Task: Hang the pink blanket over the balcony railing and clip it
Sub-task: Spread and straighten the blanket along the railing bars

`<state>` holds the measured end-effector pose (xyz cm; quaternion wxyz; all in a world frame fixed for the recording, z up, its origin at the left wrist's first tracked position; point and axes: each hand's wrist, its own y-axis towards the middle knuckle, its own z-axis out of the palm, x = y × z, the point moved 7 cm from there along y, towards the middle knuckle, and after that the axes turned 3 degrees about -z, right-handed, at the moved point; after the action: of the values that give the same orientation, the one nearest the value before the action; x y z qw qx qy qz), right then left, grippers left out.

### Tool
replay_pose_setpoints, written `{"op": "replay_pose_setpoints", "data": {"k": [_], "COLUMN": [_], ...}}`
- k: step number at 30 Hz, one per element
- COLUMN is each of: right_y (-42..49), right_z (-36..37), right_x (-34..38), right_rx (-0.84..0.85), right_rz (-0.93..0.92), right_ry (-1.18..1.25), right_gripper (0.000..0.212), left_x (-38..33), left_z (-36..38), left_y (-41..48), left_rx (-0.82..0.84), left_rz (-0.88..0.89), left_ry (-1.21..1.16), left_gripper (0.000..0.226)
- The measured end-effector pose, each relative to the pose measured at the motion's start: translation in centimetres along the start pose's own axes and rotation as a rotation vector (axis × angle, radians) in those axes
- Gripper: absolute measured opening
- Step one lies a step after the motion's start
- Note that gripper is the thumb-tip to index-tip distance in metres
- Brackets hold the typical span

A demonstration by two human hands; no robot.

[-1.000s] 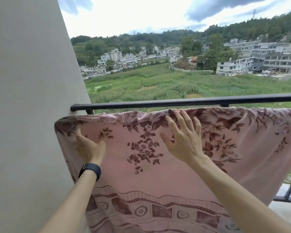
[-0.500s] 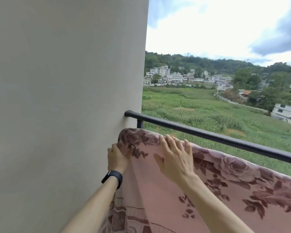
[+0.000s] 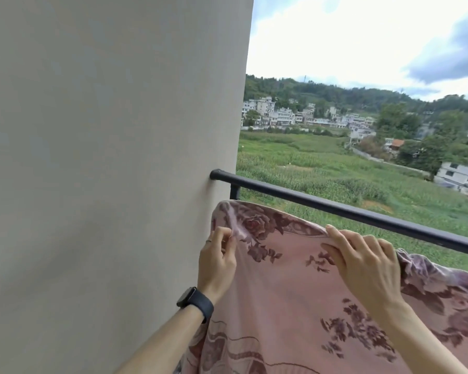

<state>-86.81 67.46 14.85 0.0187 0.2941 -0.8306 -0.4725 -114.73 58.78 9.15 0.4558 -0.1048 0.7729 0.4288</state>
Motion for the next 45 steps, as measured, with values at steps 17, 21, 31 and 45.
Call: {"op": "replay_pose_setpoints", "data": {"k": [17, 21, 31, 45], "right_y": [-8.0, -8.3, -8.0, 7.4], "right_z": [-5.3, -5.9, -5.1, 4.0], "right_x": [-9.7, -11.3, -11.8, 17.9], "right_rx": [0.139, 0.232, 0.248, 0.408], "right_rz": [0.251, 0.329, 0.663, 0.258], "right_ry": [-0.091, -0.067, -0.054, 0.198], "right_gripper": [0.052, 0.051, 0.059, 0.044], "left_x": [-5.3, -4.8, 1.1, 8.6], "left_z": [5.7, 4.9, 0.5, -10.0], "left_y": [-1.7, -1.2, 9.1, 14.0], "left_rx": [0.253, 0.143, 0.219, 0.187], "left_rz": [0.092, 0.085, 0.001, -0.120], "left_ry": [0.169, 0.312, 0.660, 0.203], "left_gripper": [0.007, 0.018, 0.047, 0.026]}}
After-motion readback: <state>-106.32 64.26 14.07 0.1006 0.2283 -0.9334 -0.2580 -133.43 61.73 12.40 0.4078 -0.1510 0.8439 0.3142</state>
